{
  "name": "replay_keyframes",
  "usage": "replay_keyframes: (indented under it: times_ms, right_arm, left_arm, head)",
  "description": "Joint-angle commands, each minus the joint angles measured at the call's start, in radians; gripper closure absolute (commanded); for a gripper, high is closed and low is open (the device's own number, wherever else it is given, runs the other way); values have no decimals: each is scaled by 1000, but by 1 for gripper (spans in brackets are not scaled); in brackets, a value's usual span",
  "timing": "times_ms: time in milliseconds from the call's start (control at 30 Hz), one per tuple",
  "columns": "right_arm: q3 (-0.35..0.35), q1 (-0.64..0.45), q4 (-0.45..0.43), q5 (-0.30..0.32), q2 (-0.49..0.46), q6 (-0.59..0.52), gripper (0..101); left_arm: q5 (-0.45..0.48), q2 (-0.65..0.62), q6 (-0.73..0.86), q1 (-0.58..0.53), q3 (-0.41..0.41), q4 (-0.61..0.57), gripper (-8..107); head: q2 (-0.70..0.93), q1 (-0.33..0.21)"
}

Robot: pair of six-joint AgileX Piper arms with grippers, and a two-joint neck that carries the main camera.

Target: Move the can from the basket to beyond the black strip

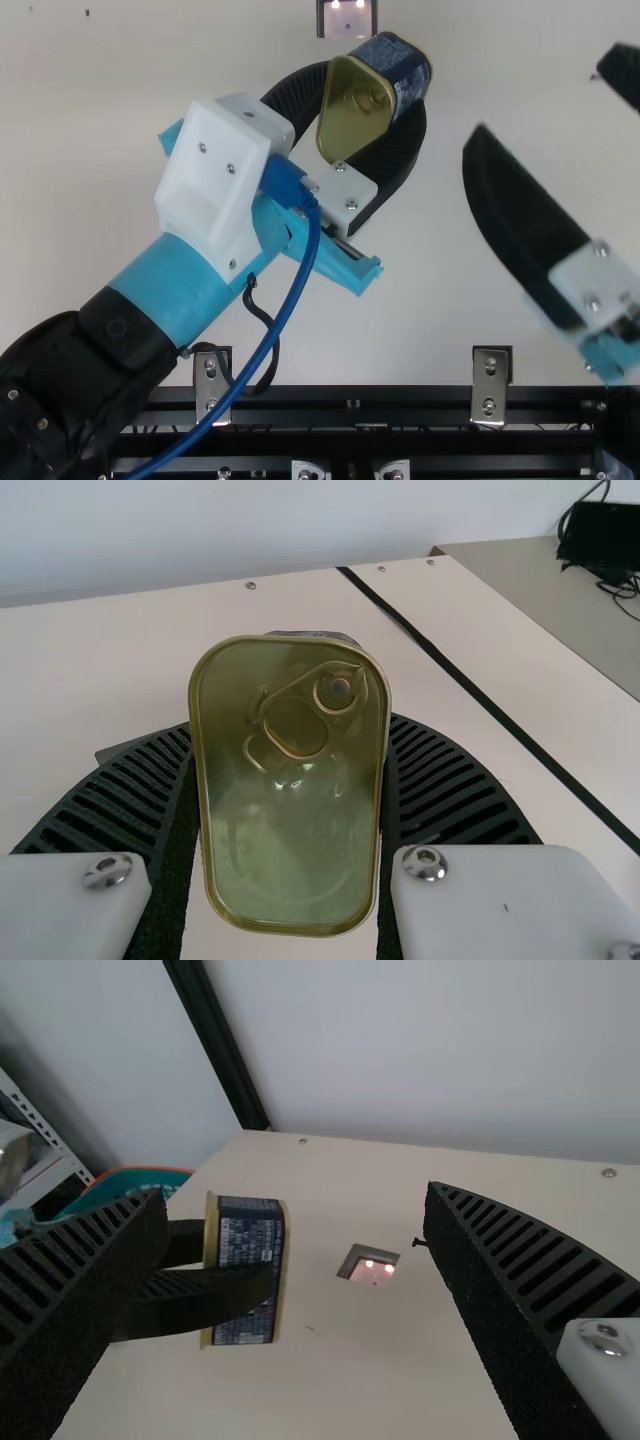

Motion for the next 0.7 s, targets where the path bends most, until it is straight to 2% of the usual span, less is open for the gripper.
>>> replay_keyframes:
  times_ms: [0, 333, 667]
  right_arm:
    - [0, 0, 0, 0, 0, 0, 0]
    - [-1, 6, 1, -8, 1, 7, 0]
    - [-33, 38, 57, 1, 37, 18, 0]
  left_arm:
    - [0, 0, 0, 0, 0, 0, 89]
    - [0, 0, 0, 0, 0, 0, 89]
    - [0, 0, 0, 0, 0, 0, 89]
  head:
    - [-9, -1]
    - [-9, -1]
    - [-9, -1]
